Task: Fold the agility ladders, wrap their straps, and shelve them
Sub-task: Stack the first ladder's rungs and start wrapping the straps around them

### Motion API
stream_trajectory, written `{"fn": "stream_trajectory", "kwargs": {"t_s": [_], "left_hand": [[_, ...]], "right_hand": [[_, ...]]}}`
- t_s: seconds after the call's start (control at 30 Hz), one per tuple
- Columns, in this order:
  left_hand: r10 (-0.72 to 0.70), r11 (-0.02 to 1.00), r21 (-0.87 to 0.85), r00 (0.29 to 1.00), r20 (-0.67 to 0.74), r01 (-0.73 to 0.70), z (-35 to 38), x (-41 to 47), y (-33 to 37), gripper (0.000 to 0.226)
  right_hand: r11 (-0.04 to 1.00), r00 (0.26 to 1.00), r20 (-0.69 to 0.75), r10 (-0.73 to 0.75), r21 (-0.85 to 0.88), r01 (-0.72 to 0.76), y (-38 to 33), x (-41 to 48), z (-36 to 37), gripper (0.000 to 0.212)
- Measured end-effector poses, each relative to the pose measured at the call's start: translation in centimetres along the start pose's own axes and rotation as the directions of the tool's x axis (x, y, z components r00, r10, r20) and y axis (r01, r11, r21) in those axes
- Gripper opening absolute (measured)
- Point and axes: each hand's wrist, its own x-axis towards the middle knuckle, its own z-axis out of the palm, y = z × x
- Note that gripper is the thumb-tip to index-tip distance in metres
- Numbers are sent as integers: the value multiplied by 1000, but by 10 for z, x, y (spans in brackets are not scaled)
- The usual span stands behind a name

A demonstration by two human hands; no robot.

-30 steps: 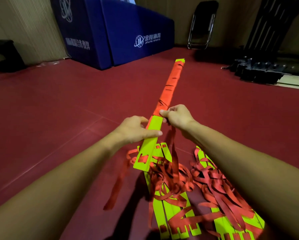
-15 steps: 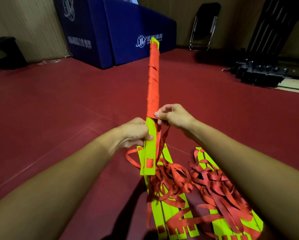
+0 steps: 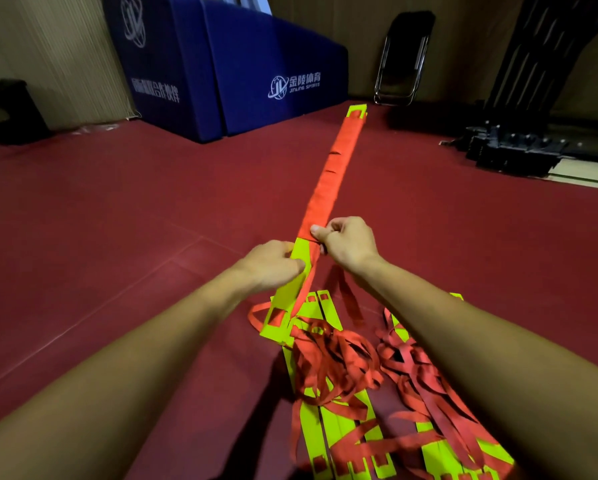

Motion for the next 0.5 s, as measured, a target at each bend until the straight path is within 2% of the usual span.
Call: {"fn": "stream_trajectory", "kwargs": {"t_s": [0.07,0.17,0.3,0.43,0.5], "left_hand": [[-13,996,93,999,-44,17,2,-1,2,32],[8,989,146,996,-87,5,3,0,0,42],[-12,991,132,1000,-20,14,1,0,1,63],[-71,977,203,996,46,60,1,-1,3,53],[-108,991,87,985,133,97,5,-2,2,38]], "right_hand": [[1000,999,-44,11,-9,-12,2,0,4,39],[999,998,-34,44,-6,-44,2,1,6,40],[998,998,-36,60,-23,-61,1,2,4,44],[996,996,34,82,-45,-81,2,2,6,39],[996,992,105,76,-47,-72,5,0,9,39]]}}
